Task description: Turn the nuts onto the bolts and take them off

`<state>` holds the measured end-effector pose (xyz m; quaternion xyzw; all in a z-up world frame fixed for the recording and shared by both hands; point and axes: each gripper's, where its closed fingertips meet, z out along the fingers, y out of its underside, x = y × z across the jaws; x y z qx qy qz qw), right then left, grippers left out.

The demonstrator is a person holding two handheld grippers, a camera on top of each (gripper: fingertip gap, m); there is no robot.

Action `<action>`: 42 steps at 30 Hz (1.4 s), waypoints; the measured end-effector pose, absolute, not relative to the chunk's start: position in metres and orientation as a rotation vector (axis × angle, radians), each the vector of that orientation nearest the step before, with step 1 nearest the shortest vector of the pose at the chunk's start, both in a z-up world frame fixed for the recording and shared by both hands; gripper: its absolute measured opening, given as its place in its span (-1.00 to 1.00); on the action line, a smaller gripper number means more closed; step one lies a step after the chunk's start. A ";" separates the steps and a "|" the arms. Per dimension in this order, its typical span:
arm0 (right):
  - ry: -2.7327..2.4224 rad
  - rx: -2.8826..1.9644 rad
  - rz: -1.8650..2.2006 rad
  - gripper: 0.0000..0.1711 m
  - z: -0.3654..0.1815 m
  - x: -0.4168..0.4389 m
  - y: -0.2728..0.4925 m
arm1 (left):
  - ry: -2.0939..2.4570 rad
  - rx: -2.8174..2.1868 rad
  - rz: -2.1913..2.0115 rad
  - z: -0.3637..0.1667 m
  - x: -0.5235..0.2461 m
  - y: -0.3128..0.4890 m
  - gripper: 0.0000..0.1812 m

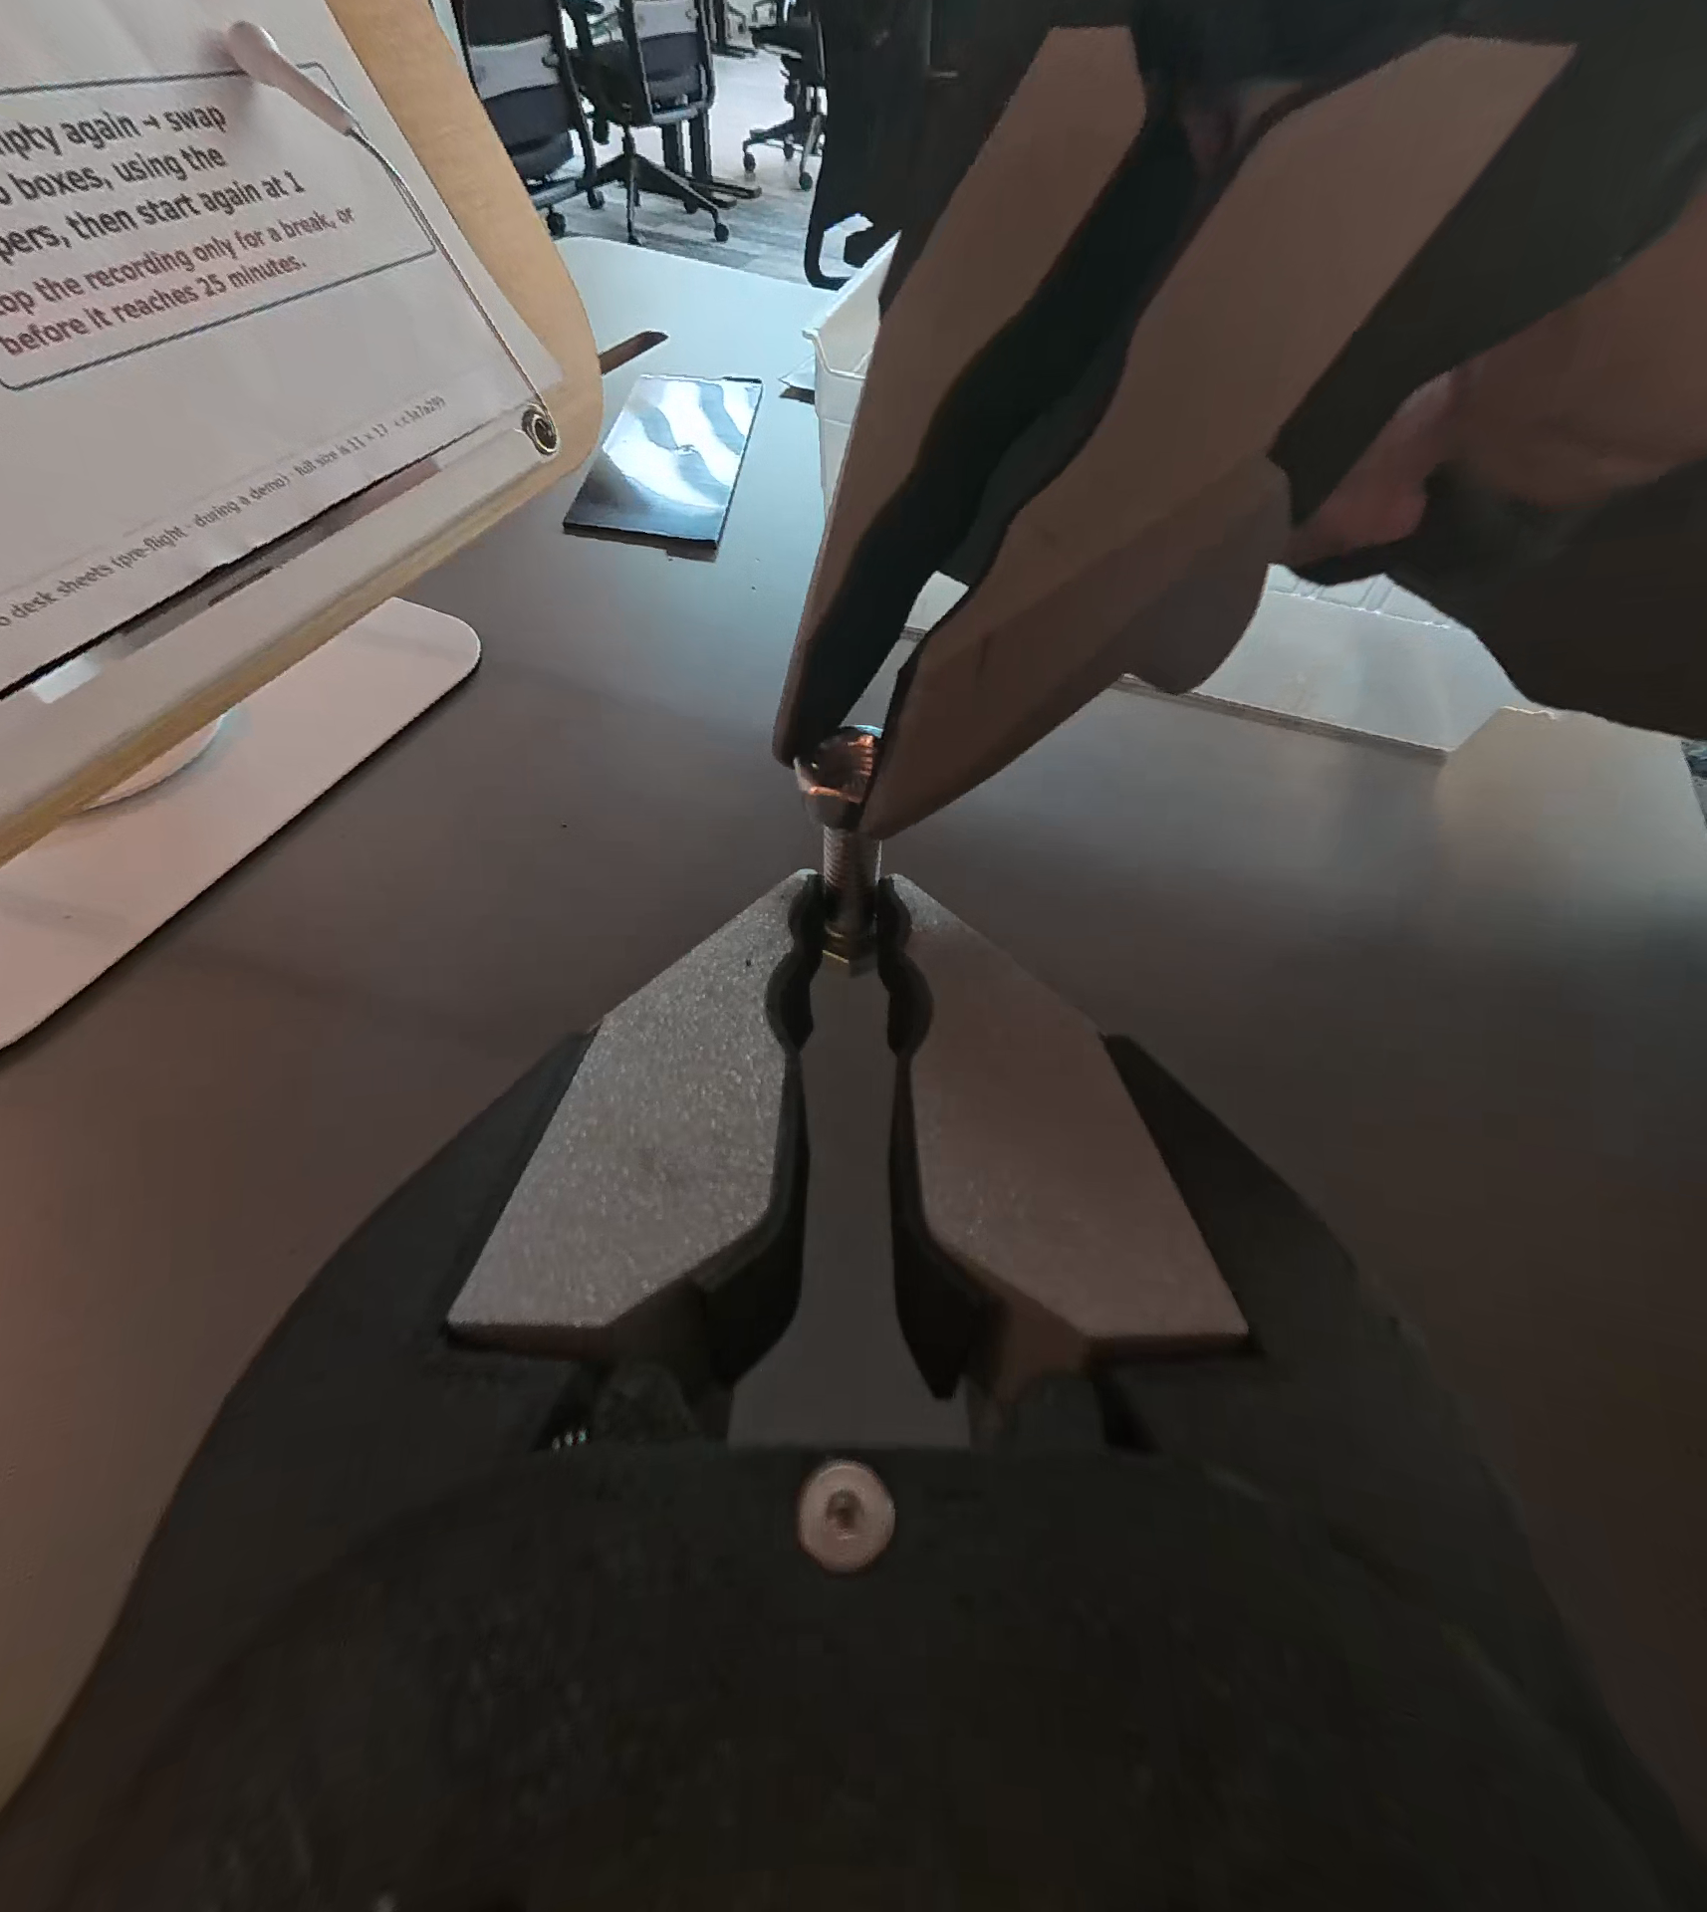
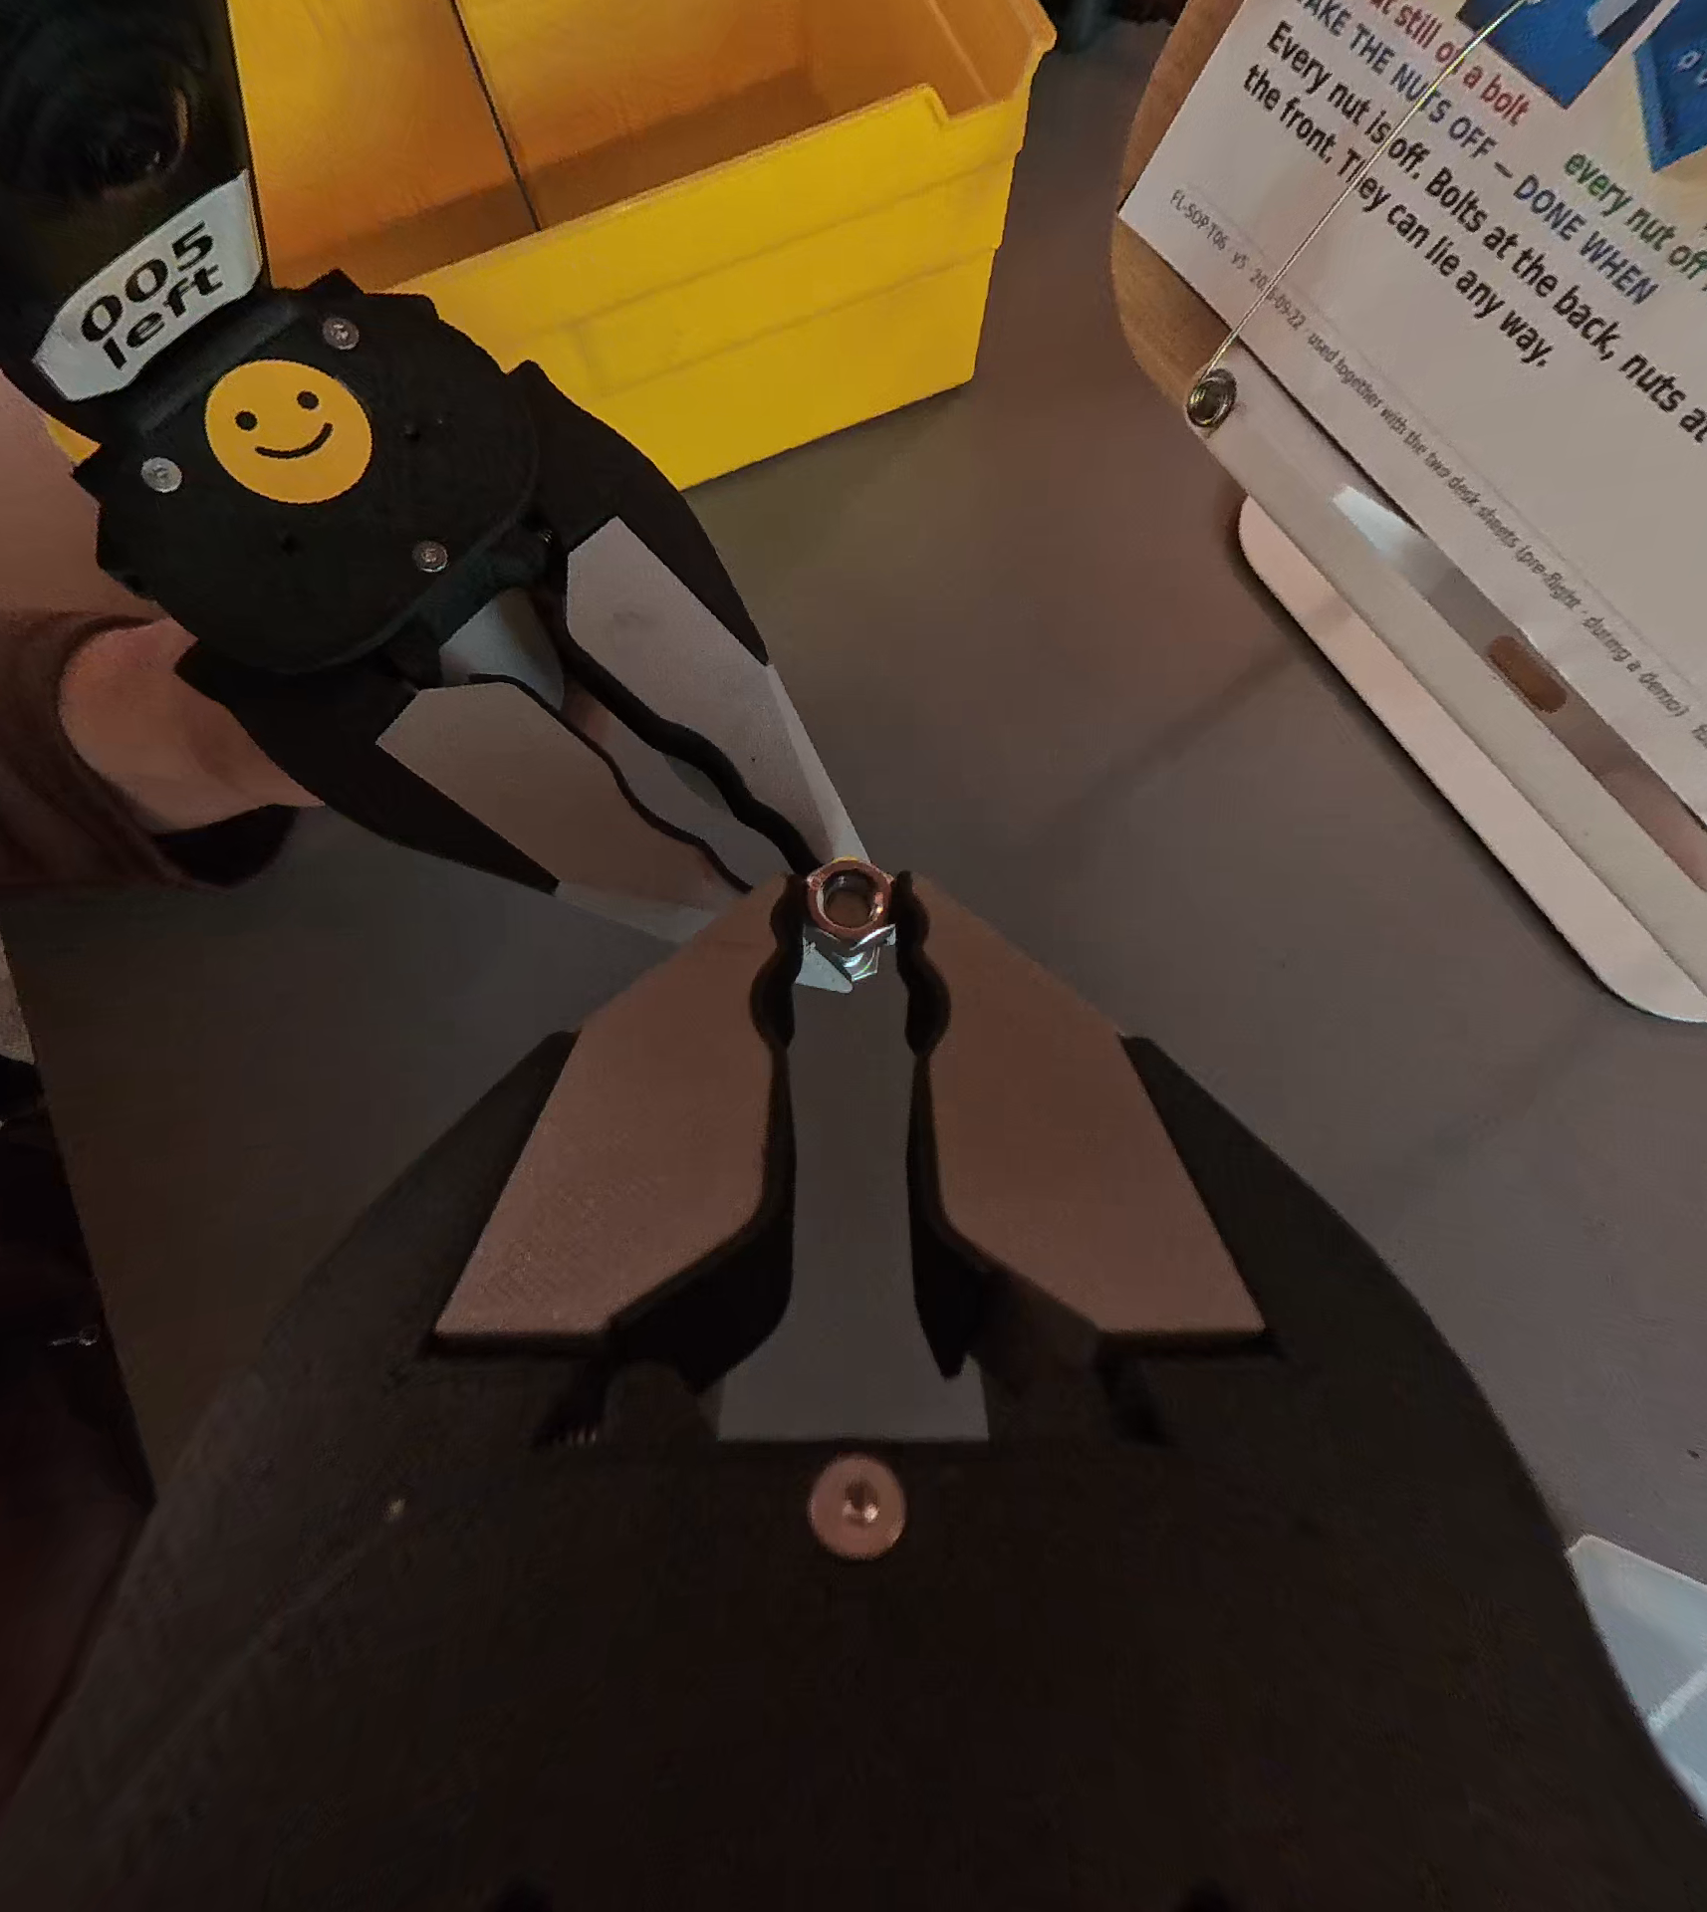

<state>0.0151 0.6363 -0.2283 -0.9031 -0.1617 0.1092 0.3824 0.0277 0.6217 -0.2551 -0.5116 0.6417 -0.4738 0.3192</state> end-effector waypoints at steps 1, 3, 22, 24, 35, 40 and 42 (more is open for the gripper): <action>-0.407 -2.301 0.278 -0.84 -0.229 0.015 0.636 | 1.685 -1.345 -1.250 -0.255 0.028 0.622 -0.92; -0.410 -2.314 0.278 -0.83 -0.233 0.015 0.636 | 1.679 -1.343 -1.259 -0.253 0.028 0.622 -0.92; -0.379 -2.210 0.316 -0.84 -0.227 0.017 0.633 | 1.670 -1.338 -1.253 -0.252 0.028 0.624 -0.92; -0.364 -2.204 0.330 -0.84 -0.227 0.019 0.631 | 1.668 -1.339 -1.248 -0.252 0.028 0.625 -0.92; -0.367 -2.344 0.412 -0.84 -0.296 0.021 0.594 | 1.643 -1.377 -1.257 -0.255 0.029 0.630 -0.92; -0.410 -2.429 0.348 -0.83 -0.333 0.021 0.581 | 1.657 -1.380 -1.254 -0.258 0.029 0.628 -0.91; -0.413 -2.402 0.377 -0.84 -0.334 0.017 0.580 | 1.664 -1.381 -1.250 -0.260 0.030 0.627 -0.91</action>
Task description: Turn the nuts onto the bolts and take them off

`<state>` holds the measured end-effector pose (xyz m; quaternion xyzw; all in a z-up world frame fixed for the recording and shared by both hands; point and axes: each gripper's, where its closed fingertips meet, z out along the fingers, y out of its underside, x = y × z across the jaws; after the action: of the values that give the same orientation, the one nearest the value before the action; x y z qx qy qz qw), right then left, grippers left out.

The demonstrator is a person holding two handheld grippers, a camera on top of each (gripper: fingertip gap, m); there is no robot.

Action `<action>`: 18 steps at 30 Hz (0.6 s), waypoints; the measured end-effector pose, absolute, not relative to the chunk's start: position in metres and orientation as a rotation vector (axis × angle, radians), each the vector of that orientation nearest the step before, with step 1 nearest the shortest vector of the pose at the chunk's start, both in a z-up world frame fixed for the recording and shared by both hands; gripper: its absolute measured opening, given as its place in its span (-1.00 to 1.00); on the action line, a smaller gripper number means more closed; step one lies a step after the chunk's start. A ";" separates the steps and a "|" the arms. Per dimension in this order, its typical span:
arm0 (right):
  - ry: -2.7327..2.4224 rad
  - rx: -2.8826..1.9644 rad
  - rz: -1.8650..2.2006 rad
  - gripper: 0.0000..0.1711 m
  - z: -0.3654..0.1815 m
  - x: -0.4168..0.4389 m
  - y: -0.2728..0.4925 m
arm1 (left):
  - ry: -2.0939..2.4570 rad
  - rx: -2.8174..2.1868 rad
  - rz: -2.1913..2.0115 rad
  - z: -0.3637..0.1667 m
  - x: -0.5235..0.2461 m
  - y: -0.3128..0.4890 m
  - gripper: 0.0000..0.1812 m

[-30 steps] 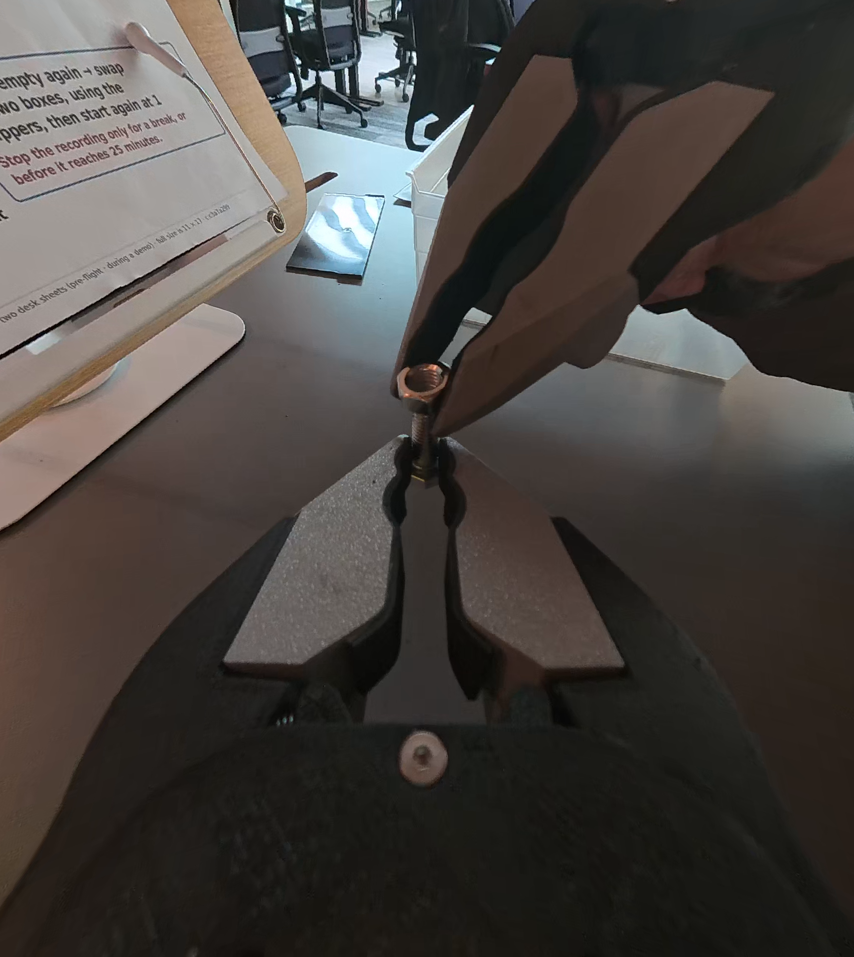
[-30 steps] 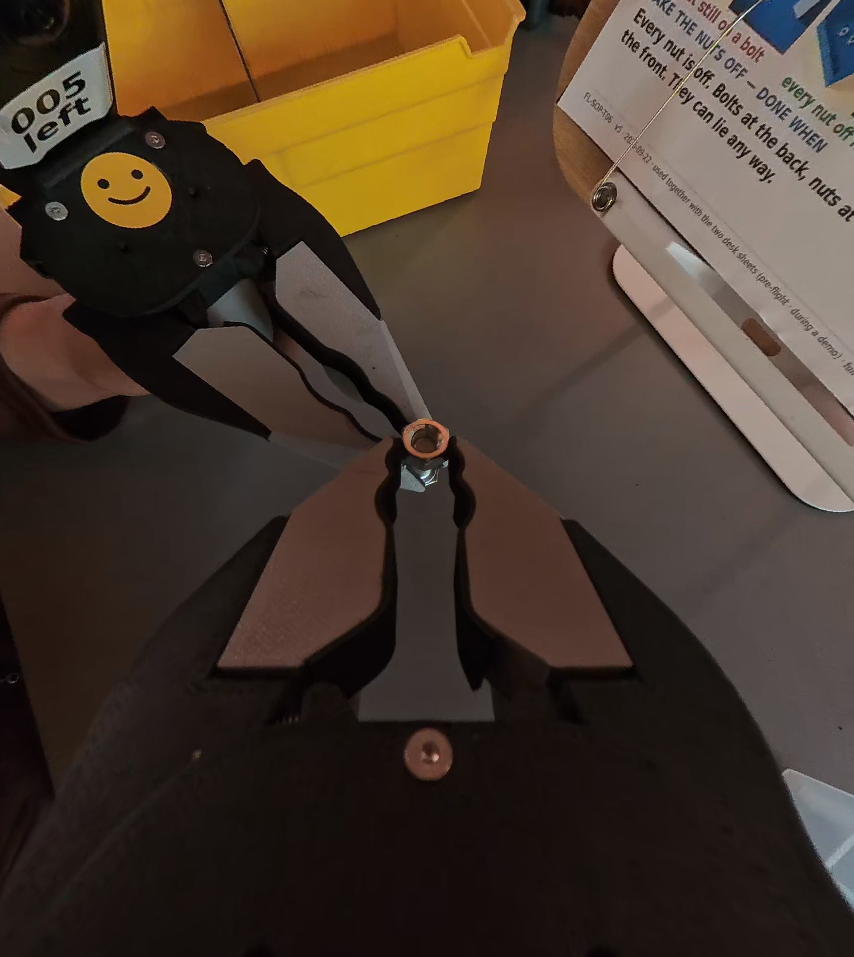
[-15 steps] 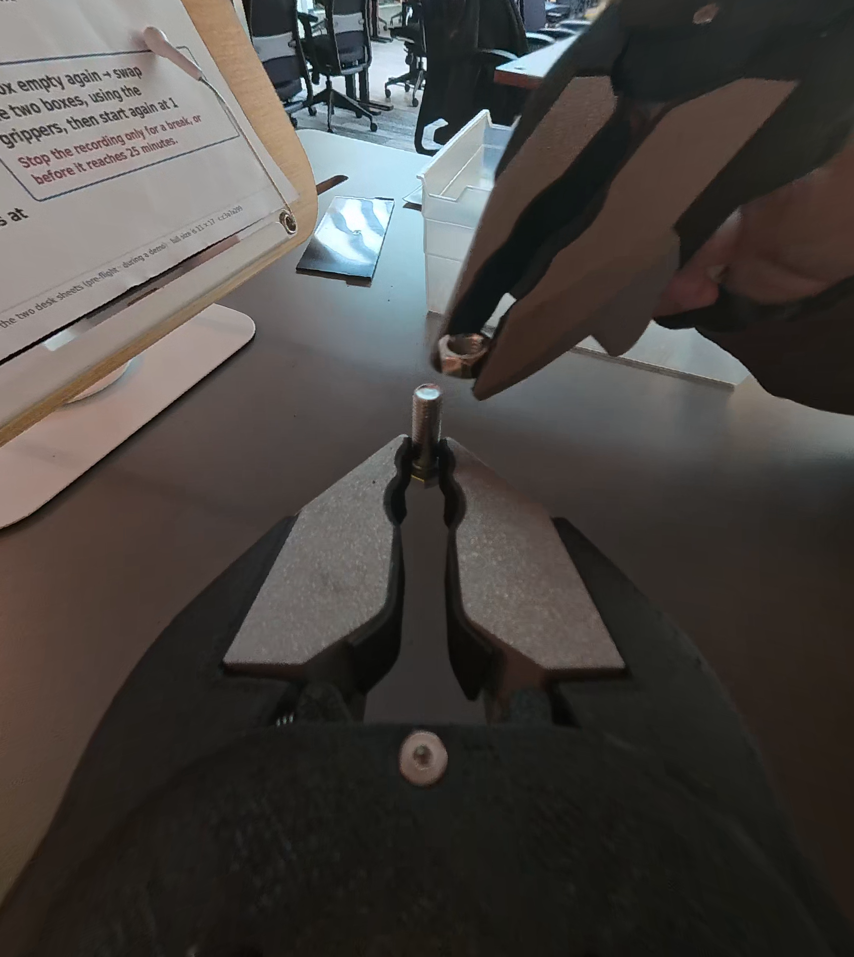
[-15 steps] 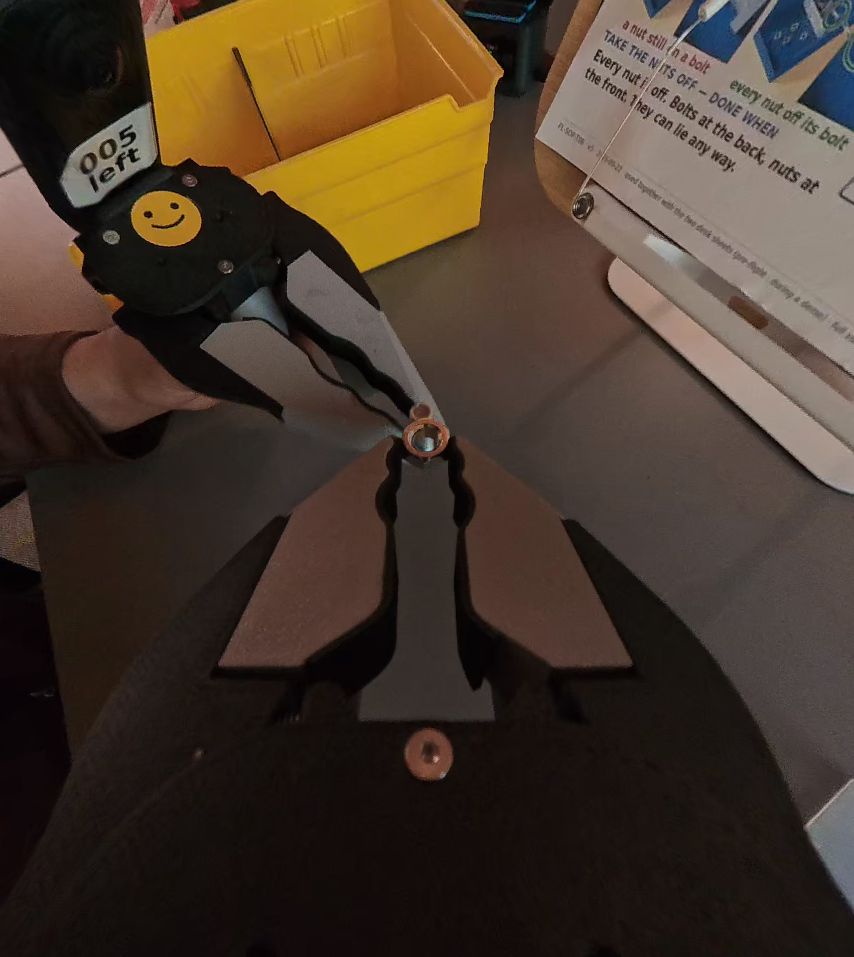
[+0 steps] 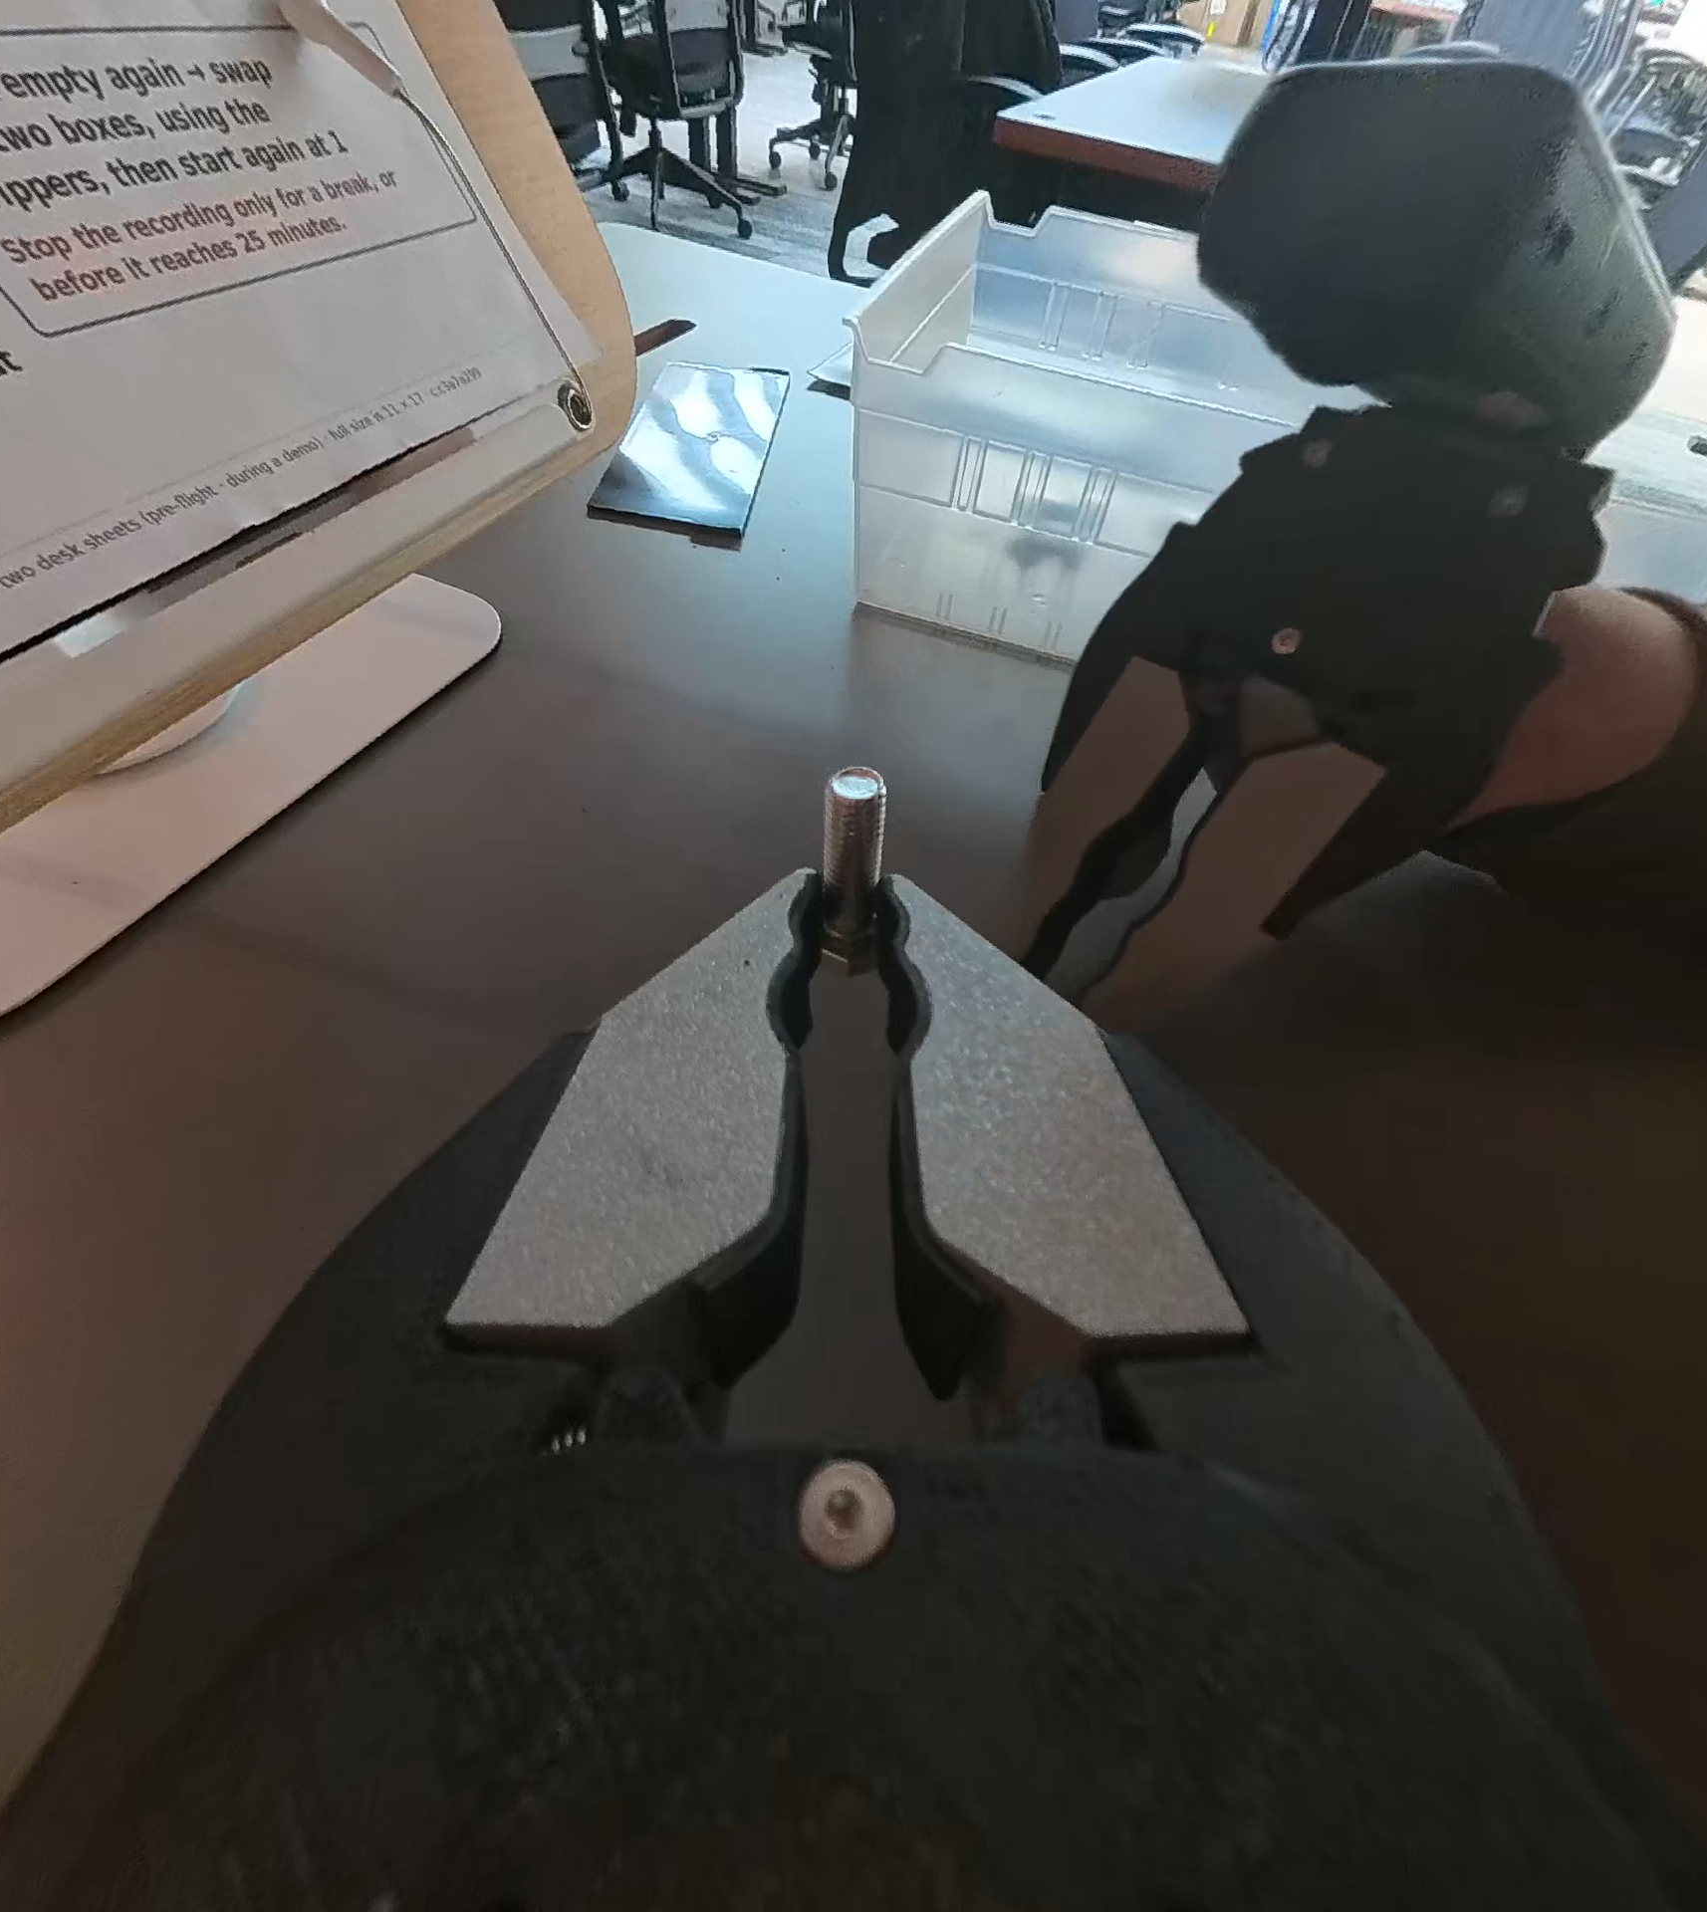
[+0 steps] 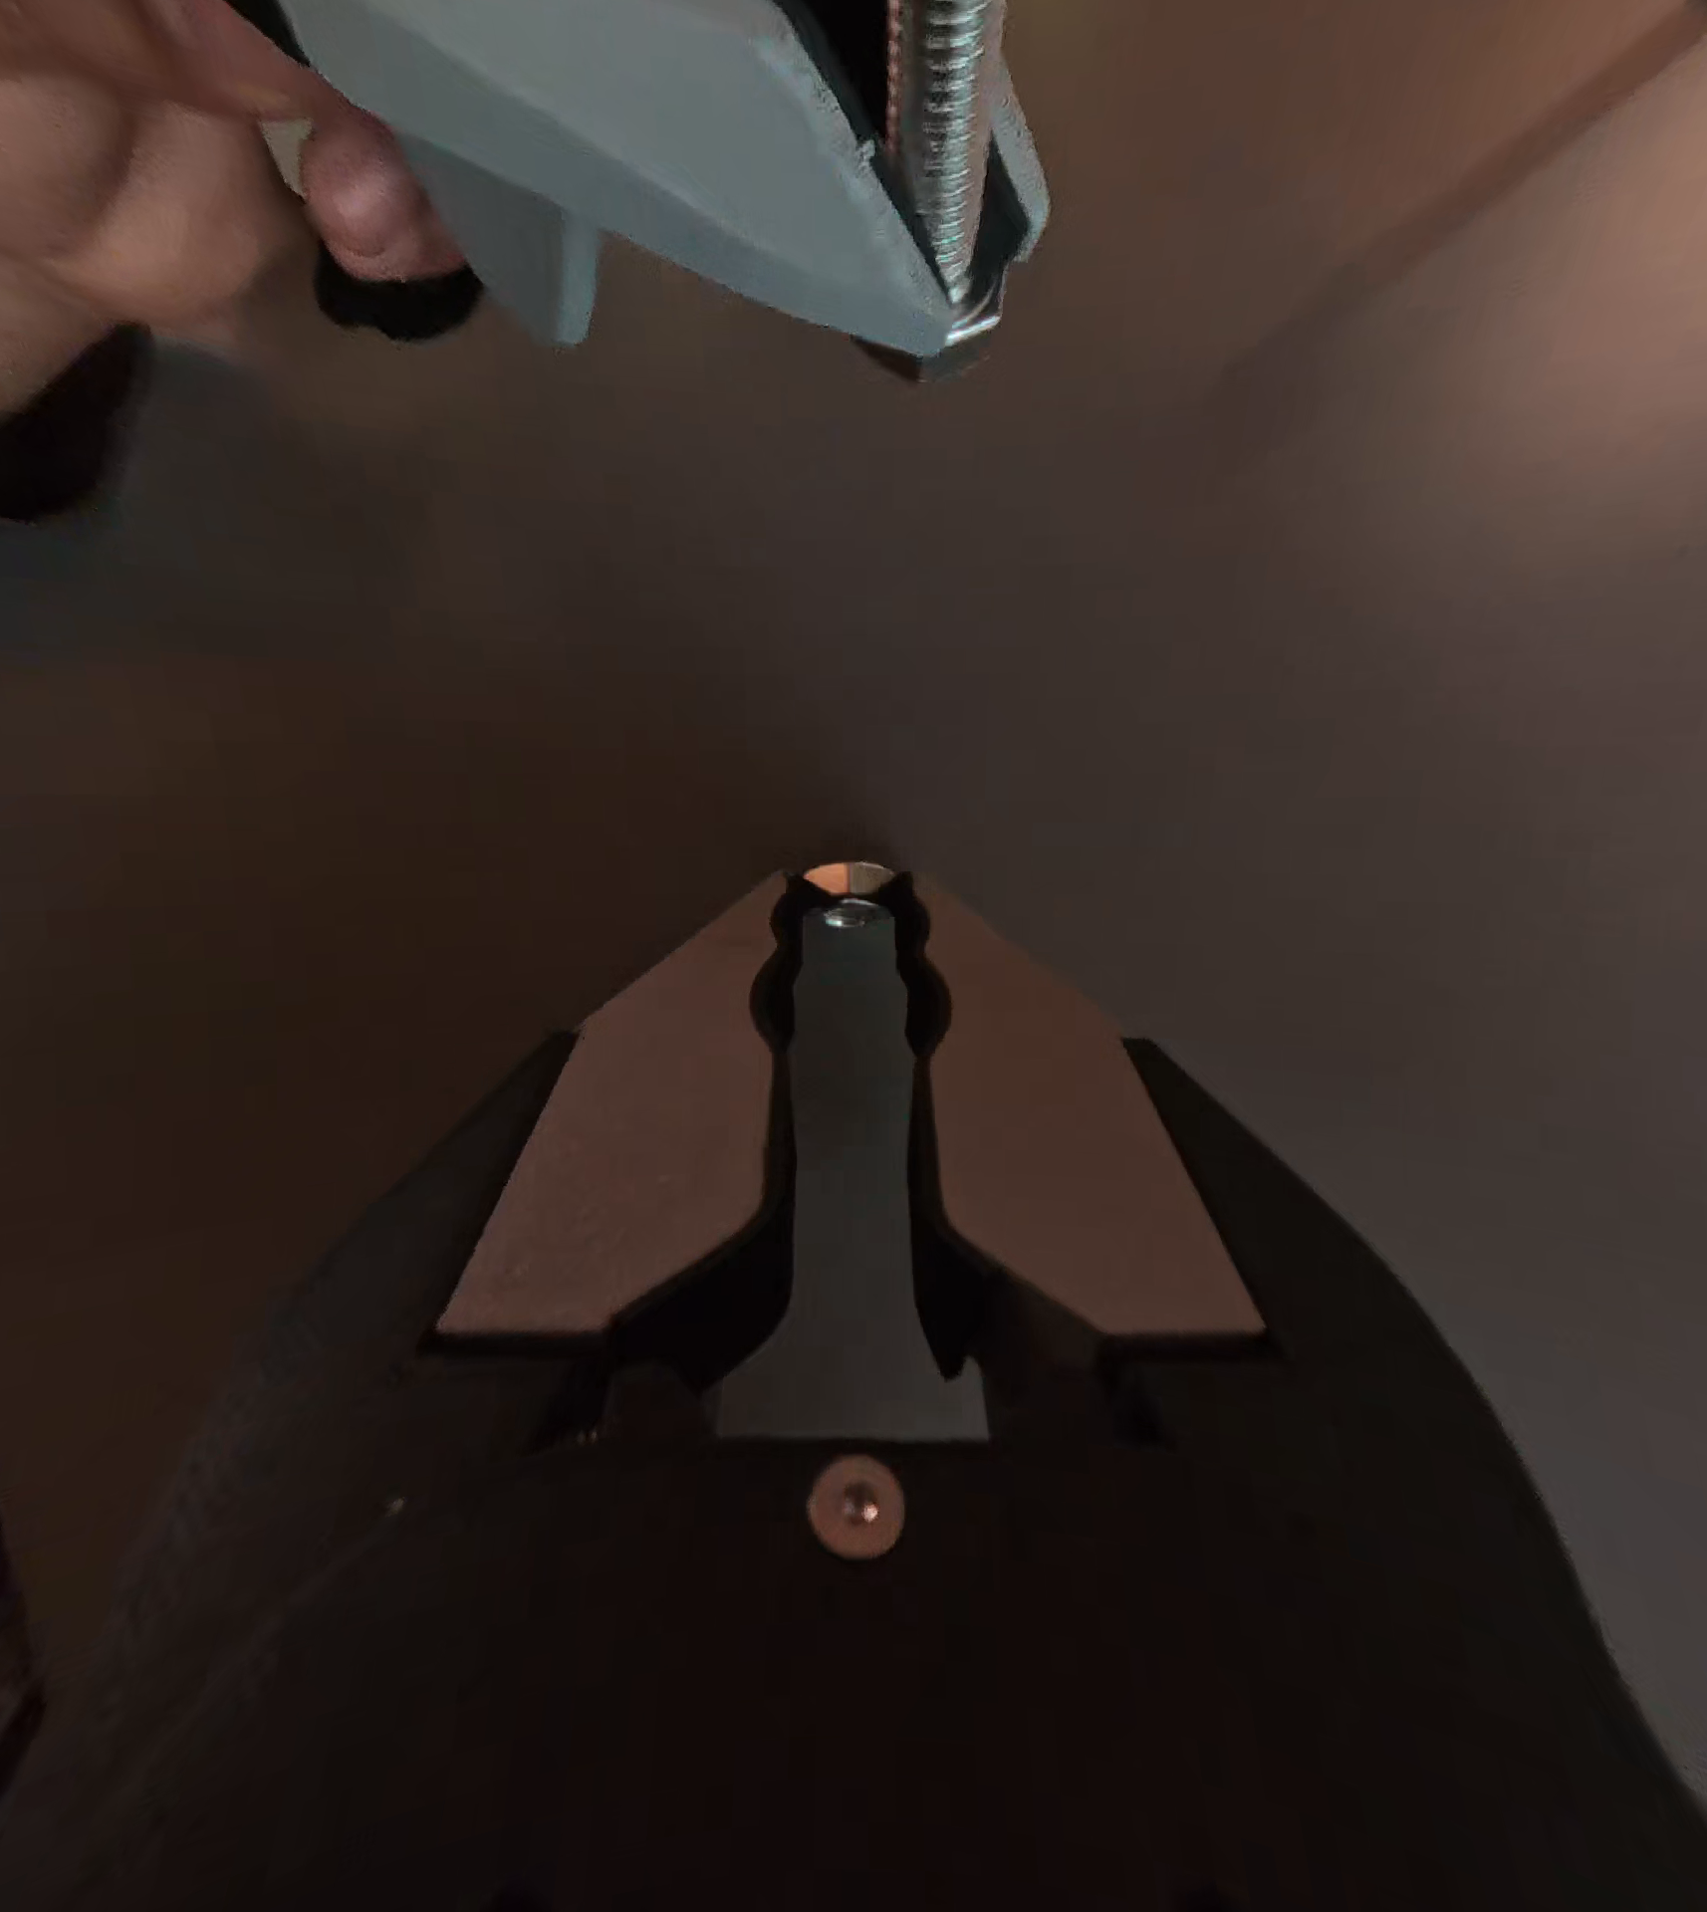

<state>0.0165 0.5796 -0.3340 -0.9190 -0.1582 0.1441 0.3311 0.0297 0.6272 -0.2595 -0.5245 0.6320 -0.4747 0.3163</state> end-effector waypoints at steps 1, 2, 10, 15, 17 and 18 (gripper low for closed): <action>-0.409 -2.402 0.386 -0.83 -0.334 0.016 0.579 | 1.667 -1.381 -1.249 -0.260 0.030 0.627 -0.91; -0.406 -2.403 0.384 -0.83 -0.334 0.017 0.578 | 1.669 -1.380 -1.248 -0.260 0.030 0.627 -0.91; -0.413 -2.389 0.367 -0.83 -0.334 0.019 0.576 | 1.666 -1.379 -1.256 -0.259 0.030 0.626 -0.92; -0.414 -2.377 0.357 -0.82 -0.334 0.018 0.578 | 1.672 -1.374 -1.254 -0.259 0.030 0.625 -0.91; -0.412 -2.381 0.362 -0.83 -0.334 0.017 0.580 | 1.673 -1.374 -1.256 -0.259 0.030 0.625 -0.91; -0.410 -2.387 0.369 -0.83 -0.334 0.015 0.581 | 1.673 -1.374 -1.257 -0.259 0.030 0.624 -0.91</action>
<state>0.0155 0.5810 -0.3342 -0.9167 -0.1574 0.1417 0.3389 0.0297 0.6244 -0.2590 -0.5211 0.6347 -0.4767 0.3137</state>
